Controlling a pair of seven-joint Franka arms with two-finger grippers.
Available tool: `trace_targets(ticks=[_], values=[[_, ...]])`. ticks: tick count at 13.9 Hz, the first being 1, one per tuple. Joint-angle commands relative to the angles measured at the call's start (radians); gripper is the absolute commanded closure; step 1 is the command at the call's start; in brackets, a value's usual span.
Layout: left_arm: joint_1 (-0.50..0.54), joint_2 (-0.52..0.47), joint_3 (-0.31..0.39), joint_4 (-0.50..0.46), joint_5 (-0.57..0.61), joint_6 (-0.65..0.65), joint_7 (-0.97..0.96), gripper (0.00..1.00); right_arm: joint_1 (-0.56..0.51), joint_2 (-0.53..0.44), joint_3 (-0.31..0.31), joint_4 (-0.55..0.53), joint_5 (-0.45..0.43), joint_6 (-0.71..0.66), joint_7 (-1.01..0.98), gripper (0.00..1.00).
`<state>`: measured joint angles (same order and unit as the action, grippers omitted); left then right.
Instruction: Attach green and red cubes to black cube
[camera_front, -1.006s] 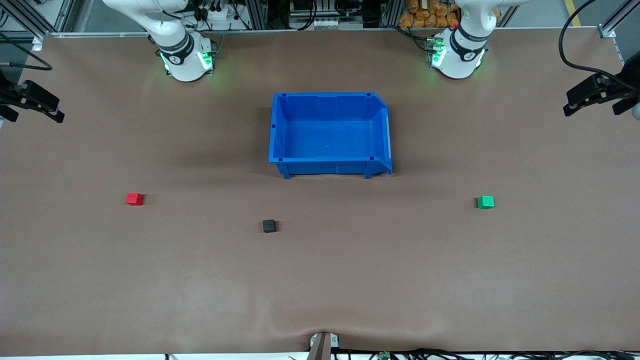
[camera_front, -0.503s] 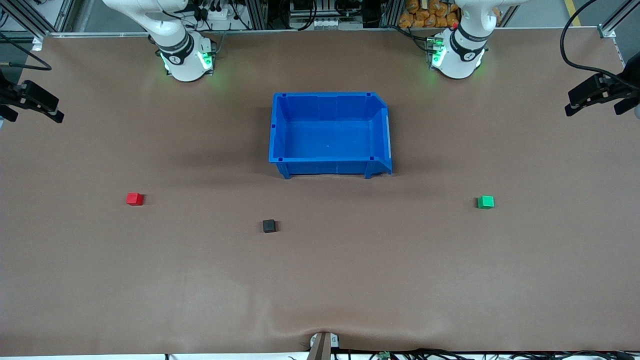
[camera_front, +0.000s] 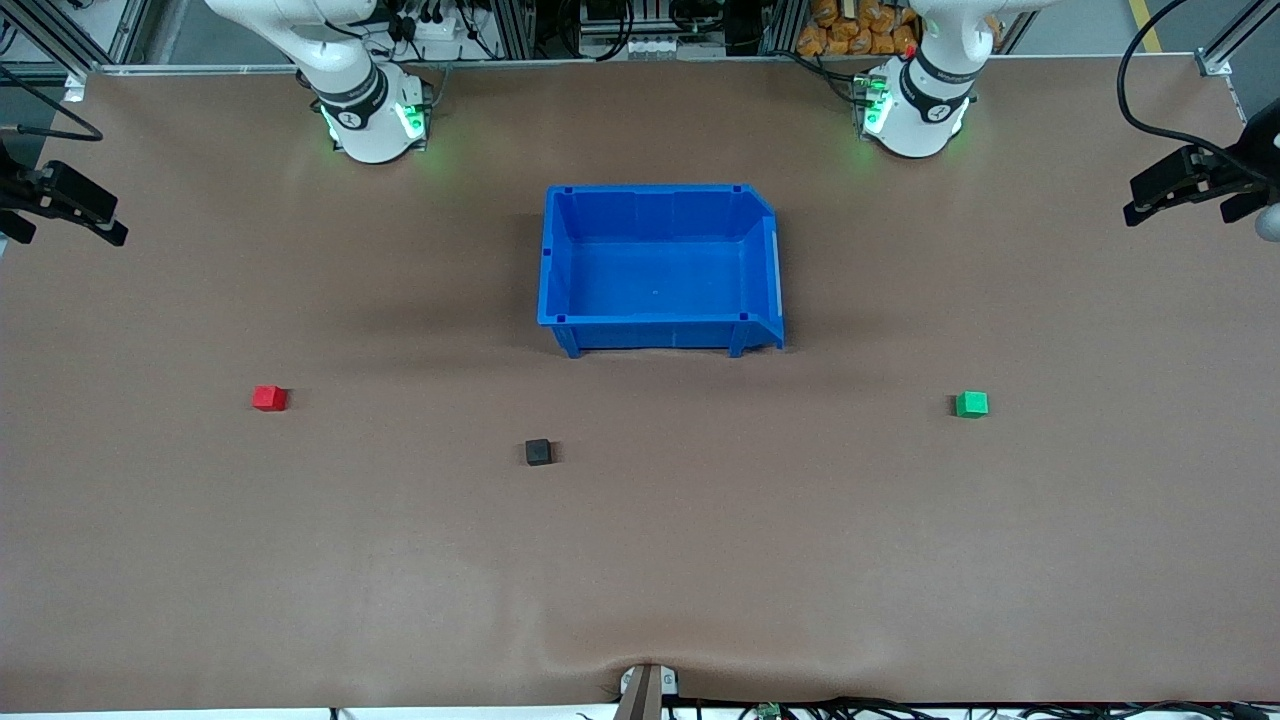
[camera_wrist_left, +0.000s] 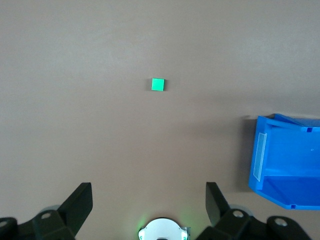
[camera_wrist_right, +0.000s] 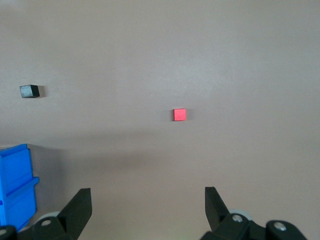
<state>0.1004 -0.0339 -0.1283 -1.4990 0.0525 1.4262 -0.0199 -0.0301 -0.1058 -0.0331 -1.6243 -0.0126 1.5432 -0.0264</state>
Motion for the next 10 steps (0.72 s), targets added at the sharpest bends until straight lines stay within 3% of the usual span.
trace_targets(ticks=[1, 4, 10], values=[[-0.001, 0.0, -0.004, -0.001, 0.012, -0.015, 0.012, 0.0, -0.011, 0.005, 0.004, 0.014, 0.009, -0.011, -0.006, 0.0], [-0.001, 0.003, -0.004, -0.036, 0.013, -0.003, 0.021, 0.0, -0.013, 0.005, 0.004, 0.014, 0.009, -0.011, -0.006, 0.0], [0.001, 0.005, -0.004, -0.183, 0.009, 0.149, 0.064, 0.0, -0.017, 0.005, 0.002, 0.014, 0.009, -0.011, -0.006, 0.0]])
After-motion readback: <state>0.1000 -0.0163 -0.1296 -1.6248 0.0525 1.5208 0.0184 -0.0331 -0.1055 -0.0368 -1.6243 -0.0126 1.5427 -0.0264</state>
